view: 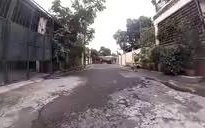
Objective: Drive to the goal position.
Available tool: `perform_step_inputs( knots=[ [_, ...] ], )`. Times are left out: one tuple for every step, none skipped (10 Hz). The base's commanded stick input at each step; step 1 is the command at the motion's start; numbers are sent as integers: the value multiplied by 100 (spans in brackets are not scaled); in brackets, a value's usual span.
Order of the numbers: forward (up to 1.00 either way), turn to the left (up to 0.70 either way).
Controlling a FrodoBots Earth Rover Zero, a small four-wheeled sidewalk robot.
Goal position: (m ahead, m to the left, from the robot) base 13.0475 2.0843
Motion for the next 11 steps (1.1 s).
perform_step_inputs(
  knots=[
    [100,0],
    [100,0],
    [100,0],
    [100,0],
    [100,0],
    [100,0],
    [100,0],
    [100,0],
    [100,0],
    [100,0],
    [100,0]
  ],
)
